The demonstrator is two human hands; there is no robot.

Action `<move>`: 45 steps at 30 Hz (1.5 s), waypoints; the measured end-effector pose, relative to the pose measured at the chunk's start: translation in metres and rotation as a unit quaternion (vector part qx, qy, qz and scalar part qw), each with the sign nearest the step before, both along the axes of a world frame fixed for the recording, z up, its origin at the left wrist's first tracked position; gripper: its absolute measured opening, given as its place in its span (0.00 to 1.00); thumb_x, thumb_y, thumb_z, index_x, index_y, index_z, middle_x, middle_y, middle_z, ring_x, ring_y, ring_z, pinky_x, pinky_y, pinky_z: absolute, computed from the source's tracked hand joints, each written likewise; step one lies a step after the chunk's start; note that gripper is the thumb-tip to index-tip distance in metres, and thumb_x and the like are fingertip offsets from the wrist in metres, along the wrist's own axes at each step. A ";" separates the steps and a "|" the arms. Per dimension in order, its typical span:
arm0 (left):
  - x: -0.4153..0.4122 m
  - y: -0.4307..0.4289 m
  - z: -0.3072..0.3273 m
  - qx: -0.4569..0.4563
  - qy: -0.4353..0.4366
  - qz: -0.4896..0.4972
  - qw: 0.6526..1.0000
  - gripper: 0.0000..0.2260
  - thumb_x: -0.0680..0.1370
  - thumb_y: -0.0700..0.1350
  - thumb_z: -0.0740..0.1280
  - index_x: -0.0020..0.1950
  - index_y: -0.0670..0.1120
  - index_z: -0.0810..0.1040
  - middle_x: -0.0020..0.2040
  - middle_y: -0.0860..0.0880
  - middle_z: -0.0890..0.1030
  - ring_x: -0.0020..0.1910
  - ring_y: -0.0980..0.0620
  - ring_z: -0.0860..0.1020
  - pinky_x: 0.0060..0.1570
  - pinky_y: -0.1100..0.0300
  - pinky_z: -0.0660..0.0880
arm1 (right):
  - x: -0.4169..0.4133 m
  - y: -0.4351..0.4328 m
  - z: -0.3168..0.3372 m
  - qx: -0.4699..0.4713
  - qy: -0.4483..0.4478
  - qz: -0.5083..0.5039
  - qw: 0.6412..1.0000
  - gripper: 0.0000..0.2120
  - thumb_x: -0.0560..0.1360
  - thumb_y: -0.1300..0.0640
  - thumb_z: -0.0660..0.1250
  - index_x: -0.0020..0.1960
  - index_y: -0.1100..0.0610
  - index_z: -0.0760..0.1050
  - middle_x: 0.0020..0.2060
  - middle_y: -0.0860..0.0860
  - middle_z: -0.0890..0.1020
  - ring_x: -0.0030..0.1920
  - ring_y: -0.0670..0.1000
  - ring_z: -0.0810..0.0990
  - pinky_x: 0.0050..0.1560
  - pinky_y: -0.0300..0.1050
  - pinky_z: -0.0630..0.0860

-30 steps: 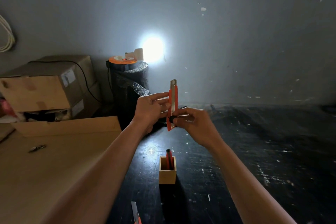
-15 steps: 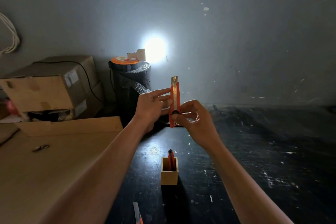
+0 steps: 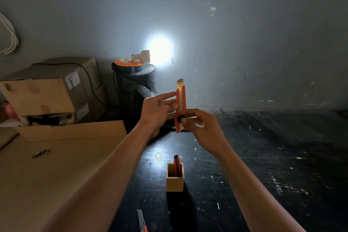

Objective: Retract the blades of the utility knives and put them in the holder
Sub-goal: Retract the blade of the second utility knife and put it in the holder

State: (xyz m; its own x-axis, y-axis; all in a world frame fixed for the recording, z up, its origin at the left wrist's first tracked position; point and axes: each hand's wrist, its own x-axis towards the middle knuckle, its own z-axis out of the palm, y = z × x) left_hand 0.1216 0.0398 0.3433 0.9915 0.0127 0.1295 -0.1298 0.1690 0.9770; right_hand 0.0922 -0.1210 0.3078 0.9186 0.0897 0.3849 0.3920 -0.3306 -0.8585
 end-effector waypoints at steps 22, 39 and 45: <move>0.013 0.018 -0.062 -0.014 0.032 -0.031 0.999 0.17 0.78 0.27 0.68 0.65 0.39 0.82 0.54 0.38 0.88 0.50 0.41 0.88 0.52 0.46 0.85 | 0.037 0.010 -0.026 0.044 0.036 -0.045 0.997 0.17 0.78 0.60 0.73 0.66 0.54 0.77 0.48 0.42 0.83 0.46 0.43 0.86 0.44 0.37 0.84; 0.049 0.033 -0.182 0.080 0.160 0.035 0.983 0.15 0.78 0.30 0.69 0.63 0.40 0.82 0.55 0.42 0.86 0.55 0.45 0.85 0.51 0.54 0.83 | 0.103 0.019 -0.098 0.043 0.138 -0.035 0.989 0.06 0.76 0.64 0.74 0.48 0.54 0.80 0.45 0.56 0.86 0.48 0.57 0.88 0.50 0.54 0.86; 0.046 0.037 -0.250 0.270 0.230 -0.020 0.935 0.31 0.71 0.35 0.78 0.74 0.43 0.75 0.70 0.41 0.79 0.67 0.42 0.79 0.63 0.43 0.79 | 0.121 0.024 -0.152 -0.010 0.178 -0.068 0.982 0.09 0.76 0.63 0.73 0.47 0.49 0.79 0.45 0.51 0.86 0.49 0.53 0.86 0.55 0.58 0.84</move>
State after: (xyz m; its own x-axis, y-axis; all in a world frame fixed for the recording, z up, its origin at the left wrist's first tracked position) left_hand 0.1678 0.0772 0.0936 0.9423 0.0296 -0.3334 0.3202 -0.3697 0.8722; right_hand 0.2133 -0.0969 0.1562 0.9986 -0.0397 0.0359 0.0183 -0.3767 -0.9262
